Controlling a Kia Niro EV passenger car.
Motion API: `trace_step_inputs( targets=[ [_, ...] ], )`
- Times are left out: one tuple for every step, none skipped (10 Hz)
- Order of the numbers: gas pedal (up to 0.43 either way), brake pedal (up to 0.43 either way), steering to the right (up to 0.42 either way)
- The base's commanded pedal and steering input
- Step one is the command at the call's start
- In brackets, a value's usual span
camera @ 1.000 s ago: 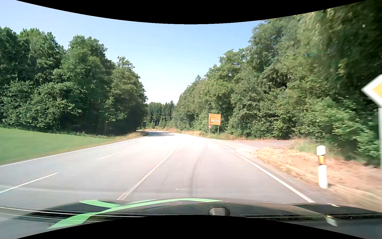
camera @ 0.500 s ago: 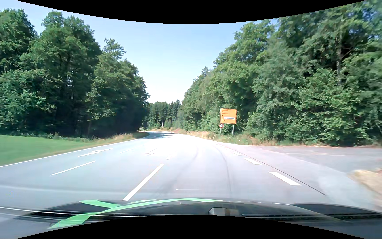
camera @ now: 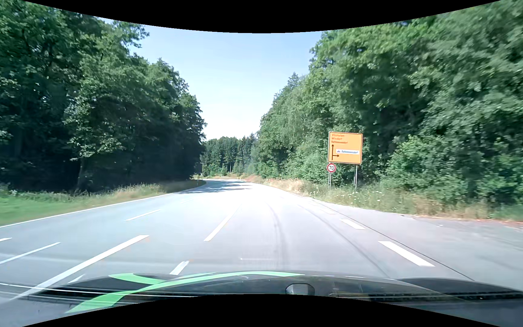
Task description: Follow the waypoints while adhering to traffic rules and regulations
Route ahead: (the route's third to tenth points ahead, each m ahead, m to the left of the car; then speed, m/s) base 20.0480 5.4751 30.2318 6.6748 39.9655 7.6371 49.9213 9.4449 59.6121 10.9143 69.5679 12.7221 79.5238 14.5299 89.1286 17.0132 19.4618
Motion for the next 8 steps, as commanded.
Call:
trace_step_inputs(
  targets=[
    [0.189,0.0,-0.024],
    [0.189,0.0,-0.024],
    [0.189,0.0,-0.024],
    [0.189,0.0,-0.023],
    [0.157,0.0,-0.024],
    [0.13,0.0,-0.024],
    [0.13,0.0,-0.023],
    [0.13,0.0,-0.023]
  ],
)
